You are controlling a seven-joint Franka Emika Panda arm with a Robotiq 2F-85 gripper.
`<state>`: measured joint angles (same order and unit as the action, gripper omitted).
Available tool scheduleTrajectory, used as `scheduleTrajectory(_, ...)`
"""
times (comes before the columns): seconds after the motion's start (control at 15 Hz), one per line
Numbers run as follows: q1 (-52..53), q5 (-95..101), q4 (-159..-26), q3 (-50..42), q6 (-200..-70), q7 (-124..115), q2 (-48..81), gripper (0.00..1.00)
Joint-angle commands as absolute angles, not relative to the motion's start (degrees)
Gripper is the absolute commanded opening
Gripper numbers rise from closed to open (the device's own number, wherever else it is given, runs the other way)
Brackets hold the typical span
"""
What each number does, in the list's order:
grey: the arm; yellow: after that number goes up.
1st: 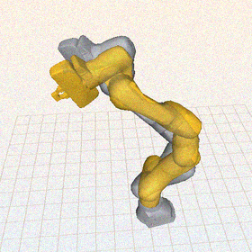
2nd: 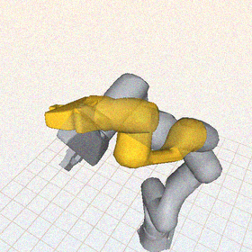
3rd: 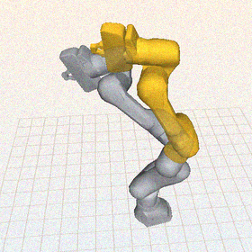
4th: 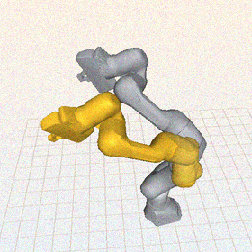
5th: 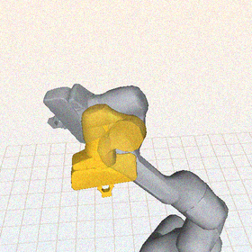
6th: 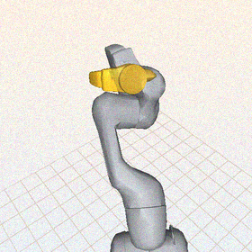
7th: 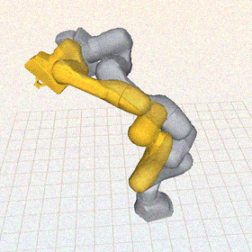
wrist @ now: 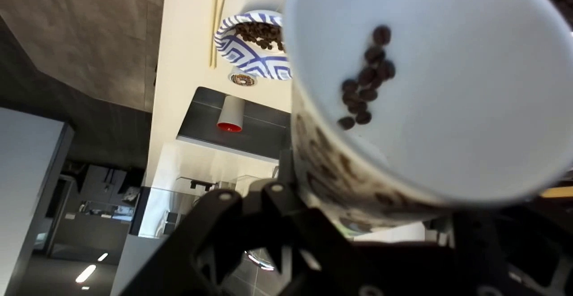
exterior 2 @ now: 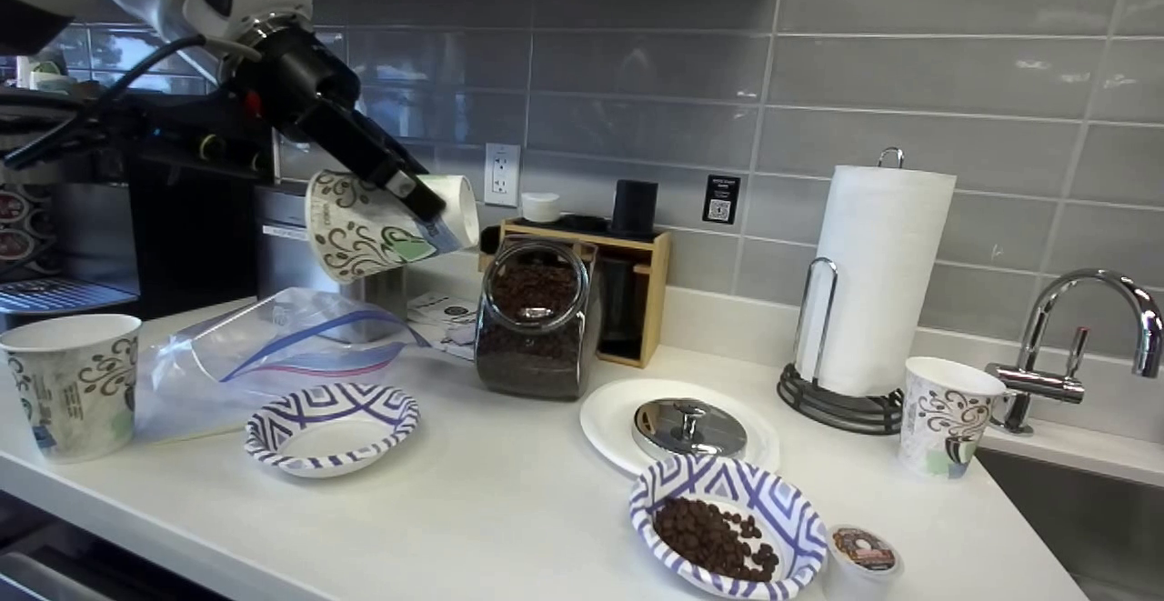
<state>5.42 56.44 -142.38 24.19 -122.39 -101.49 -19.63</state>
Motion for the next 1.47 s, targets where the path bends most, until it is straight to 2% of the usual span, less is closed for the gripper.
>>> scheduleTrajectory(0.0, 8.44, 60.88, -141.57, 24.17, -118.04, -107.12, -18.08, 0.36)
scheduleTrajectory(1.4, 15.91, 71.76, -141.69, 23.06, -104.85, -112.20, -15.80, 0.36)
